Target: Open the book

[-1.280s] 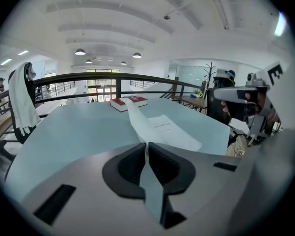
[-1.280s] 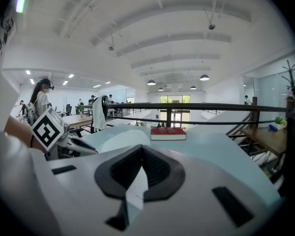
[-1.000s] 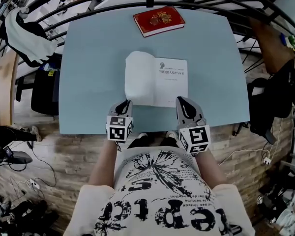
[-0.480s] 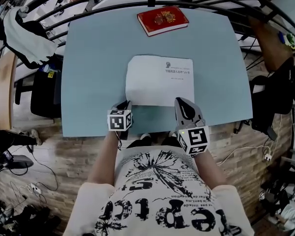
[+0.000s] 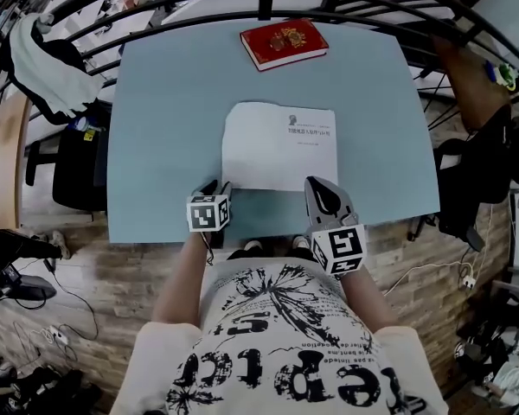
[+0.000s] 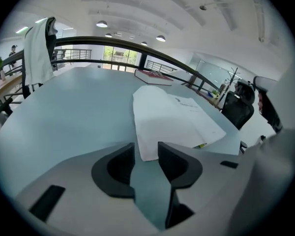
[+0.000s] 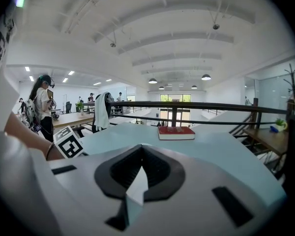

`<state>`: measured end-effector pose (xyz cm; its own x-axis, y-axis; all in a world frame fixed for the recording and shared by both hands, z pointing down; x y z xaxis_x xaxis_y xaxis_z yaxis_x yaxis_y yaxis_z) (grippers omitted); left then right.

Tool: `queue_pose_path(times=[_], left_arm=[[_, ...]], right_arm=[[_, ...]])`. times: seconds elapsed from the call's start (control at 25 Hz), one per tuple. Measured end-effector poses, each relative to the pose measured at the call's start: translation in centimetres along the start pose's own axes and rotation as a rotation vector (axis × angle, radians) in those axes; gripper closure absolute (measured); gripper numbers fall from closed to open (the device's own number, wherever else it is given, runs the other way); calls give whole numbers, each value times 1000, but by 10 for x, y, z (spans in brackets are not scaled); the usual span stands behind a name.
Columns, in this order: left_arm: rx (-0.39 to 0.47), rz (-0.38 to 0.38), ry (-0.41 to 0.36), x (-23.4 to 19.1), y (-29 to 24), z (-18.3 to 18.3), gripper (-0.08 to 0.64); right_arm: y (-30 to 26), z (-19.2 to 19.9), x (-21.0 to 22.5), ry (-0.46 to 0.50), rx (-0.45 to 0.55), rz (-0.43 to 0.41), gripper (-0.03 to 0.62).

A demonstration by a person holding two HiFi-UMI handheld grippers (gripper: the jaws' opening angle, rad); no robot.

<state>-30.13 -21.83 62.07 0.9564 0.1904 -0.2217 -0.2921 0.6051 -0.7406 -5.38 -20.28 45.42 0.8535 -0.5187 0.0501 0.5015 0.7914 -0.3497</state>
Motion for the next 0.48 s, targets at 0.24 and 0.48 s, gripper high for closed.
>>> queue_pose_path(times=[0.24,0.48], left_arm=[[157,-68,1,19,35,-35,442],[382,9,-167,85,74,-99,522]], right_arm=[[9,-12,15,7,41,-28,581],[25,-33,39,13,104,-59,581]])
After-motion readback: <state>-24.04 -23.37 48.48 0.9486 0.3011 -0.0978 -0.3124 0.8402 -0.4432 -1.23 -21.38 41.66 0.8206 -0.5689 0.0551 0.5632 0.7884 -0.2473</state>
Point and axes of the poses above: the fingertips, and each gripper's own axes: y backward along the fingers, x to its right, z out of its underside, the point moved 6 cm from there along y, backward along the fingers, and after that the axes turned 4 degrees about -y, right-handed, at the moved point
